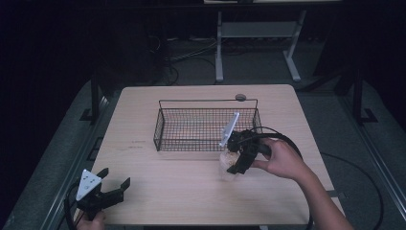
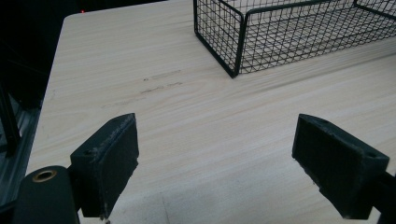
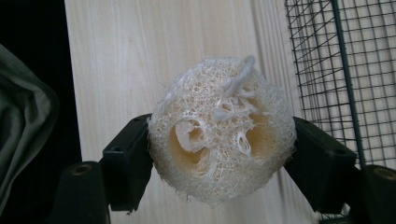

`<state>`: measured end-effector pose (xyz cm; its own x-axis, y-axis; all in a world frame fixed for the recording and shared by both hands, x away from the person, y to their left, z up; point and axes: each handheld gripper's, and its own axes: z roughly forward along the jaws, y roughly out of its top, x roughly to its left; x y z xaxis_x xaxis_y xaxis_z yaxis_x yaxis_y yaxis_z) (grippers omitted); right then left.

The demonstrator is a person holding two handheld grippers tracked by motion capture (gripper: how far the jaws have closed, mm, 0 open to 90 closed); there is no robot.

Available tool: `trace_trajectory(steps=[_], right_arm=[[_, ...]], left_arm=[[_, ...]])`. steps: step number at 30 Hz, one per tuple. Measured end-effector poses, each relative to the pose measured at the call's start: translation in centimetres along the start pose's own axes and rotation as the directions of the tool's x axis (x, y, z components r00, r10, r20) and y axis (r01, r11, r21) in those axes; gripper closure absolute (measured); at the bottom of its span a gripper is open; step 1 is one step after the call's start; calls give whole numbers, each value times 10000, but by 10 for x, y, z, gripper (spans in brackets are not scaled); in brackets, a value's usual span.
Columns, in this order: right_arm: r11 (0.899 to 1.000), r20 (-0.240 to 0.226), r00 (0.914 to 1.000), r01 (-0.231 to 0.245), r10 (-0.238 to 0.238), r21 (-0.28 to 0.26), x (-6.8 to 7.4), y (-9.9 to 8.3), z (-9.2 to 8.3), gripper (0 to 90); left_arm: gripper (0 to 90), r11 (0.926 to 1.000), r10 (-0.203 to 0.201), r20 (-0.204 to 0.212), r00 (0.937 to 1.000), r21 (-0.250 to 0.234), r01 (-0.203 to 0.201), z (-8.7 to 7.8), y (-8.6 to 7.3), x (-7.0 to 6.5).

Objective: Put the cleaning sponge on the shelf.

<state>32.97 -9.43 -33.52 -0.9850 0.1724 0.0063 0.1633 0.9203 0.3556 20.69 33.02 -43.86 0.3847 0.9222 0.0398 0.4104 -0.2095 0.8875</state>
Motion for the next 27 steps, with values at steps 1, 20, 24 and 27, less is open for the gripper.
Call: trace_trajectory(steps=[1, 20, 24, 27], right_arm=[[10000, -6, 10000, -46, 46, -60, -2, 0, -3, 275], [9996, 56, 9996, -266, 266, -90, -26, 14, -23, 275], [9992, 2, 9992, -393, 393, 96, -34, 19, -27, 275], [9989, 51, 9989, -465, 465, 97, -40, 22, -31, 275]], left_arm=[[138, 10000, -11, 7, 10000, -10, 11, 0, 0, 0], [138, 9998, -33, 311, 9995, -199, 39, -3, 1, 0], [138, 9997, -108, 410, 9991, -197, 116, -3, 1, 2], [138, 9996, -168, 467, 9988, -208, 178, -4, 1, 3]])
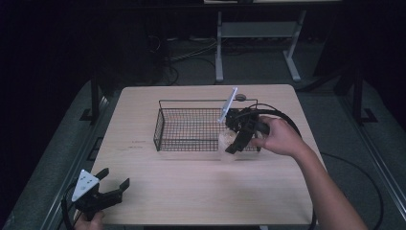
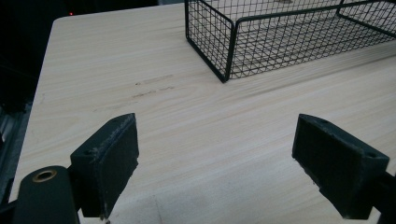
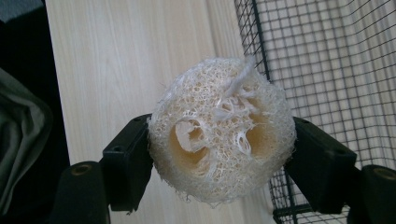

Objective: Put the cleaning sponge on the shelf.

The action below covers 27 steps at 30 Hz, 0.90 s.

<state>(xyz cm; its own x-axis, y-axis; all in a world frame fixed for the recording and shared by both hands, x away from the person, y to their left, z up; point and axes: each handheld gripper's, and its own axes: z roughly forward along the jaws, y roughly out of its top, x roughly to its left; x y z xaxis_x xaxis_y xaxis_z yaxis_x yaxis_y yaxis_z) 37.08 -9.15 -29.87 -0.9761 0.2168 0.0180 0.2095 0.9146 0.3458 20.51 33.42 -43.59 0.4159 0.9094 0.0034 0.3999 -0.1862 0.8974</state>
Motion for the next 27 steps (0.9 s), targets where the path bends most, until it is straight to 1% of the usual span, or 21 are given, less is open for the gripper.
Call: trace_trajectory(steps=[1, 2, 3, 4, 7, 10, 14, 15, 16, 18, 20, 21, 24, 25, 27], right_arm=[[10000, 0, 10000, 0, 0, 0, 0, 0, 0, 275], [9998, -101, 9999, -26, 24, -212, -4, 2, -3, 275], [9998, -101, 9999, -26, 24, -212, -4, 2, -3, 275], [9998, 14, 10000, -92, 92, -175, -7, 4, -5, 275], [9999, 49, 9999, -98, 99, -106, -9, 7, -5, 274], [9999, 130, 9998, -148, 148, -42, -15, 11, -7, 275], [9991, 219, 9989, -412, 414, -91, -25, 14, -10, 275], [9991, 219, 9989, -412, 414, -91, -25, 14, -10, 275], [9982, 111, 9983, -572, 574, -202, -32, 14, -10, 275], [9973, 204, 9972, -714, 717, -149, -35, 15, -11, 275], [9964, 168, 9963, -847, 849, -95, -40, 15, -11, 275], [9964, 168, 9963, -847, 849, -95, -40, 15, -11, 275], [9948, 307, 9943, -1018, 1017, 14, -48, 17, -10, 275], [9948, 307, 9943, -1018, 1017, 14, -48, 17, -10, 275], [9927, 266, 9924, -1202, 1204, -98, -55, 17, -10, 275]], left_arm=[[138, 10000, 0, 0, 10000, 0, 0, 0, 0, 0], [138, 10000, -9, 46, 10000, 2, 9, 0, 0, 1], [138, 10000, -9, 46, 10000, 2, 9, 0, 0, 1], [138, 10000, -21, 47, 10000, 11, 21, 0, 0, 1], [138, 9999, -58, 13, 10000, 87, 58, 0, 0, 1], [138, 10000, -78, 77, 9999, 53, 78, 0, 0, 1], [138, 10000, -53, 74, 10000, 85, 52, 1, 0, 0], [138, 9999, -43, 95, 9999, 102, 42, 1, 0, 0], [138, 9999, -34, 96, 9999, 101, 33, 1, 0, 0], [138, 9999, -5, 99, 10000, 101, 4, 1, 0, 0], [138, 9999, -11, 116, 9999, 100, 10, 1, 0, 0], [138, 9999, 0, 136, 9999, 107, -2, 1, 0, 0], [138, 10000, -19, 137, 9999, 86, 18, 2, 0, -1], [138, 10000, -19, 137, 9999, 86, 18, 2, 0, -1], [138, 10000, -21, 146, 9999, 79, 20, 2, 0, -1]])
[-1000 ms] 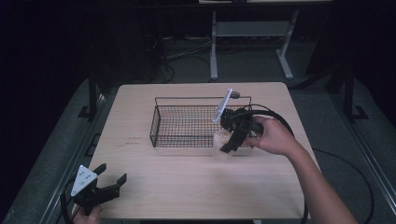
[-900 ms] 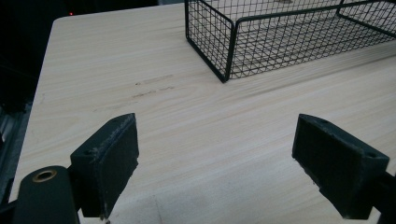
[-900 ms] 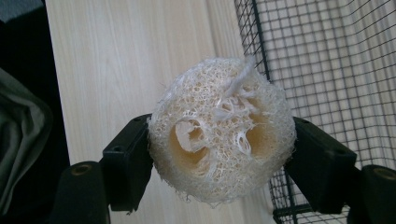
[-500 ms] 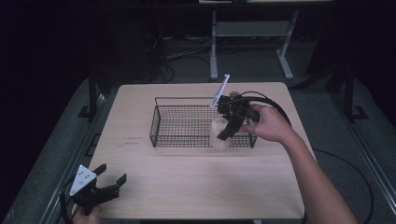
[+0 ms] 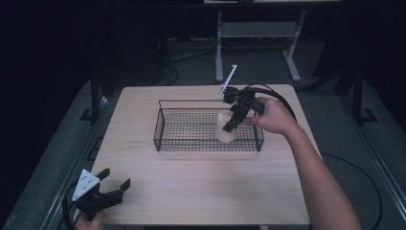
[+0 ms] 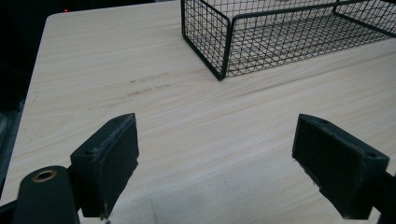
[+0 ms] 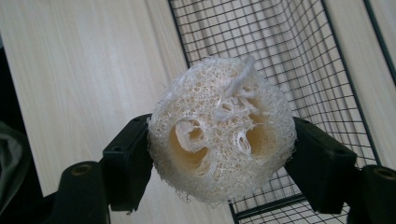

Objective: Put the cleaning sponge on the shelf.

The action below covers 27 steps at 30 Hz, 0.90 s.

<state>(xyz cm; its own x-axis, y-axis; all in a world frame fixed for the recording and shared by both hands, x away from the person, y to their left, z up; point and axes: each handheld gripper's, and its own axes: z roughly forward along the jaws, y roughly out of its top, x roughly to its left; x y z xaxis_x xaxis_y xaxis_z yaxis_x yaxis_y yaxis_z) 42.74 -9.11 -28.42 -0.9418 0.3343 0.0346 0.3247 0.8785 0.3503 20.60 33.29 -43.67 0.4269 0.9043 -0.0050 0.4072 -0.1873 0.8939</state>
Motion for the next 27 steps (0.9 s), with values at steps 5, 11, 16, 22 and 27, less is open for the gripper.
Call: trace_trajectory(steps=[5, 11, 16, 22, 27], right_arm=[[9995, 208, 9993, -309, 306, 115, -11, 1, 2, 275], [9983, 328, 9979, -558, 552, 162, -21, 3, 9, 275], [9985, 441, 9977, -523, 515, 164, -21, 8, 14, 276], [9979, 560, 9966, -610, 597, 225, -25, 11, 20, 276], [9967, 601, 9955, -753, 734, 308, -30, 13, 27, 275]], left_arm=[[138, 10000, -13, 28, 10000, 32, 13, 0, 0, 1], [138, 10000, 6, 27, 10000, 31, -6, 0, 0, 1], [138, 10000, 15, 68, 10000, 43, -15, 2, 0, 0], [138, 10000, 74, 88, 9999, 35, -75, 2, 1, -2], [138, 9999, 90, 19, 10000, 61, -90, 2, 0, -1]])
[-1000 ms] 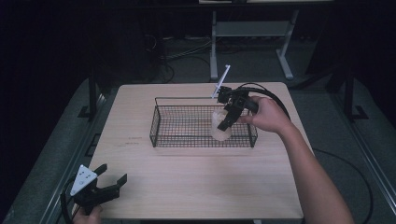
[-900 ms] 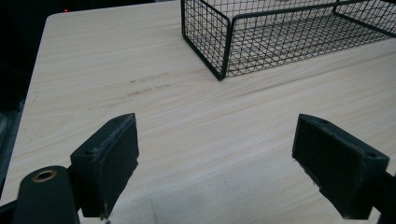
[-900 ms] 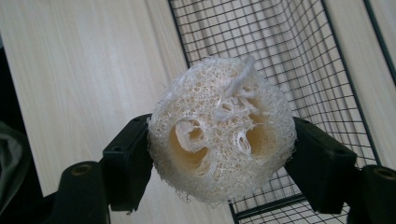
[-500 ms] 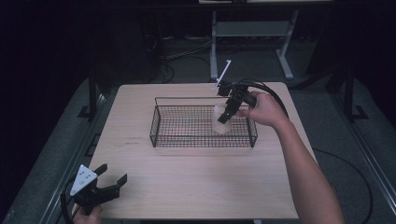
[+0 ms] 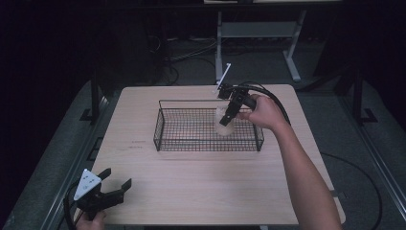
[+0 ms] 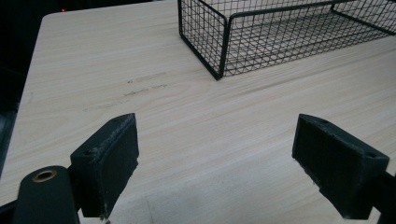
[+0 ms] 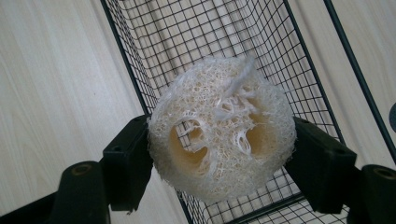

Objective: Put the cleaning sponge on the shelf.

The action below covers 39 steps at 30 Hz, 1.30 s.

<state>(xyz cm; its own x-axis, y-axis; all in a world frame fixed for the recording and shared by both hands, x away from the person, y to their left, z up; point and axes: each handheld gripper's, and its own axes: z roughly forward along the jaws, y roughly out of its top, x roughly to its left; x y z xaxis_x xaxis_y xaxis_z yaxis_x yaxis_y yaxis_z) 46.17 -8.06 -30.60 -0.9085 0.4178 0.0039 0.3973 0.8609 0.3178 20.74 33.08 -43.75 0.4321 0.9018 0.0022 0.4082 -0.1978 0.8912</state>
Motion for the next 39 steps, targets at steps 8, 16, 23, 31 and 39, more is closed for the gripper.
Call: trace_trajectory(steps=[8, 16, 23, 31, 39], right_arm=[[9999, 46, 9999, -117, 116, 114, -6, 2, 12, 275], [9986, 19, 9990, -452, 452, 288, -16, -1, 29, 275], [9978, -58, 9980, -624, 626, 233, -20, 0, 39, 275], [9960, -79, 9969, -773, 777, 440, -21, -4, 53, 275], [9968, -373, 9964, -756, 765, 252, -21, -5, 63, 275]], left_arm=[[138, 10000, -55, -27, 10000, -65, 55, 0, 0, 1], [138, 10000, -8, -44, 10000, -37, 7, -1, 0, 1], [138, 9999, -98, -32, 9999, -99, 98, -2, 0, 3], [138, 9999, -50, -12, 10000, -119, 50, -1, 0, 1], [138, 9999, -90, 8, 10000, -132, 90, -1, 1, 1]])
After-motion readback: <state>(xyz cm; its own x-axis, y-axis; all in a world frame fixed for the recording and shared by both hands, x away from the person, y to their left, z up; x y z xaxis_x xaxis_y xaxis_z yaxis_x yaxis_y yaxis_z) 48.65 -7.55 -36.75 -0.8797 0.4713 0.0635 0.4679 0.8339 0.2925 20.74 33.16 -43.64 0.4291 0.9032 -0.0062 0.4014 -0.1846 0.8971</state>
